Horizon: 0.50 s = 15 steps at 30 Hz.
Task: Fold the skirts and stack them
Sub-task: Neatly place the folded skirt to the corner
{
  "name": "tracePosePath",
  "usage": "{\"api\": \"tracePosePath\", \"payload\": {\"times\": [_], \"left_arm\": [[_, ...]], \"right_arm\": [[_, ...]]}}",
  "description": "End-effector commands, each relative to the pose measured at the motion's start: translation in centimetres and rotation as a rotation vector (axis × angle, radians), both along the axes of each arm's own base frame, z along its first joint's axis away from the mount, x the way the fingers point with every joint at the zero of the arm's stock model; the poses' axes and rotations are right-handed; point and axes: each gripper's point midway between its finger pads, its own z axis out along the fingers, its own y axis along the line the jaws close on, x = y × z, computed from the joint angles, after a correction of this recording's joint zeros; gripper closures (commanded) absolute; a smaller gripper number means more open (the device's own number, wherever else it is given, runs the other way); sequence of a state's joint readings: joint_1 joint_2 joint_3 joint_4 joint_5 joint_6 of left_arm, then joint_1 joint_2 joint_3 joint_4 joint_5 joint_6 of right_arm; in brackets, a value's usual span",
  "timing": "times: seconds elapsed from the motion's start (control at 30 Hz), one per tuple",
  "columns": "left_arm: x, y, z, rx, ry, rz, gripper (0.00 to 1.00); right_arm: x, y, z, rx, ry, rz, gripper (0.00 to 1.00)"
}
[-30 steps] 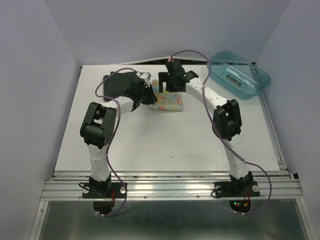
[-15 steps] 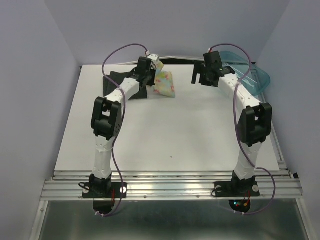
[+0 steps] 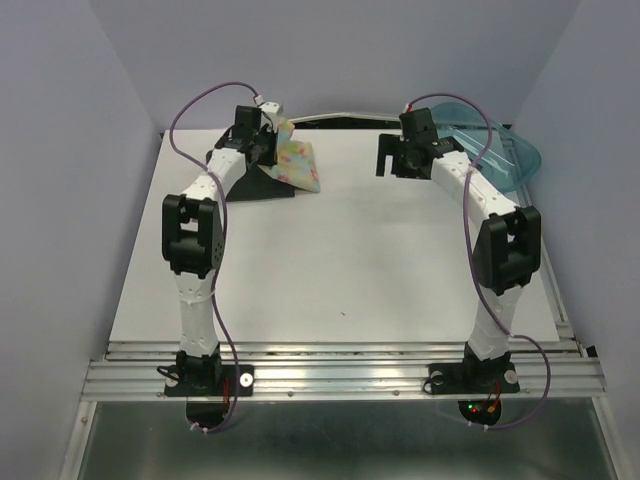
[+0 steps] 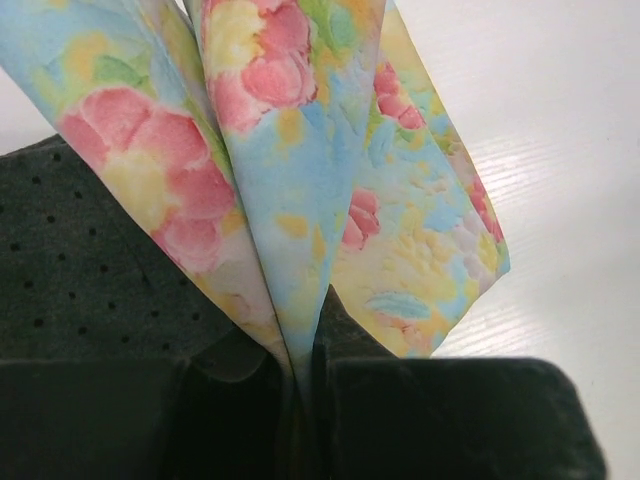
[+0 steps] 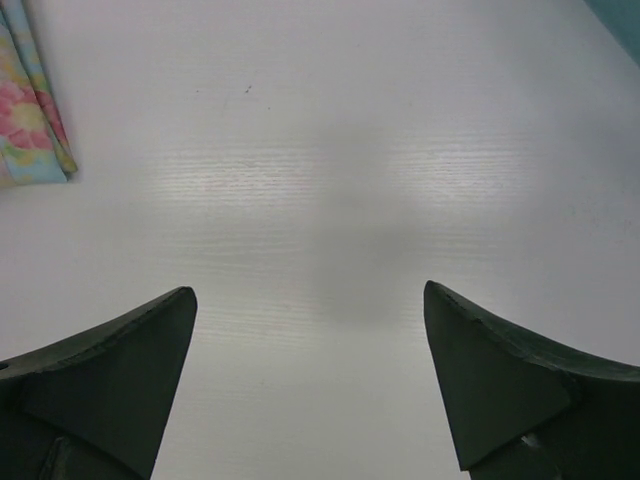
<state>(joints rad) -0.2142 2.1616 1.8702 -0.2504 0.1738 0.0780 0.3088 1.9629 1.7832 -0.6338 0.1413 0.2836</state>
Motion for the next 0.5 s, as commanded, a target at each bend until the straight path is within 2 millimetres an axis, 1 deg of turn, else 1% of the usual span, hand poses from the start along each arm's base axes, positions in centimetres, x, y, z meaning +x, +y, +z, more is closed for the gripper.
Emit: {"api": "tracePosePath", "payload": {"times": [0.0, 0.03, 0.13, 0.17, 0.3, 0.4, 0.47], "left_arm": [[-0.7, -0.4, 8.3, -0.057, -0.165, -0.076, 1.00], [-0.8, 0.0, 8.9, -0.060, -0.177, -0.071, 1.00], [-0.5, 1.0, 9.8, -0.074, -0.198, -0.065, 1.00], [-0.6, 0.8, 10.2, -0.086, -0.200, -0.078, 1.00], [-0.4, 1.4, 11.2, -0.115, -0.209, -0.076, 1.00], [-0.5, 1.9, 10.9, -0.131, -0.195, -0.070, 1.00], [-0.6, 2.8, 10.1, -0.146, -0.176, -0.056, 1.00]], "right_arm": [[0.7, 0.3, 2.4, 0.025, -0.070, 0.015, 0.00], [0.7, 0.3, 2.4, 0.025, -0.071, 0.015, 0.00], [0.7, 0.4, 2.5, 0.028, -0.074, 0.020, 0.00], [0.8, 0.4, 2.4, 0.028, -0.071, 0.019, 0.00], [1.0, 0.6, 2.4, 0.030, -0.068, 0.021, 0.00], [1.0, 0.6, 2.4, 0.030, -0.068, 0.021, 0.00], [1.0, 0.6, 2.4, 0.030, -0.070, 0.021, 0.00]]}}
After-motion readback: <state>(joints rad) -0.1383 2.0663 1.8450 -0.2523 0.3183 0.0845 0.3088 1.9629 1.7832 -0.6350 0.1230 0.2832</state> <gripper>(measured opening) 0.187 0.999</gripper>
